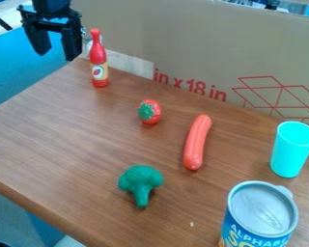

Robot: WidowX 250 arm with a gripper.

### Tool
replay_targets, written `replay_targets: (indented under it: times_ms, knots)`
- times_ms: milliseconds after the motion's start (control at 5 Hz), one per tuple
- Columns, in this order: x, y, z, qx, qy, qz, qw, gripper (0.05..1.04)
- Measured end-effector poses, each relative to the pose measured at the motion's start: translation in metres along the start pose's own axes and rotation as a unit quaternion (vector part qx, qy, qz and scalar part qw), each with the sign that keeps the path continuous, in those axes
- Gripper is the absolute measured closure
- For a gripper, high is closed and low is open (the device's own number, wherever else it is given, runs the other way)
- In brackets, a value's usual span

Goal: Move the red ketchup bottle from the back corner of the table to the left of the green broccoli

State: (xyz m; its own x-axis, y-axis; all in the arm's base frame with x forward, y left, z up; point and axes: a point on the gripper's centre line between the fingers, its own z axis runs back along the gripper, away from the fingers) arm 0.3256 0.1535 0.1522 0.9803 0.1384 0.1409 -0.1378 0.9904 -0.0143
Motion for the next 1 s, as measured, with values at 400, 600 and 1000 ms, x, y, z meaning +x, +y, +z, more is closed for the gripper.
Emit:
replay_targets:
  times_ms: [400,600,1000]
  knots:
    - [0.019,0.0,-0.013,0.008,0.006,-0.017,0.9998,0.082]
    - [0.046,0.002,-0.006,0.034,-0.012,-0.031,0.9989,0.081]
    - [0.082,-0.005,-0.014,0.043,-0.004,-0.048,0.9979,0.082]
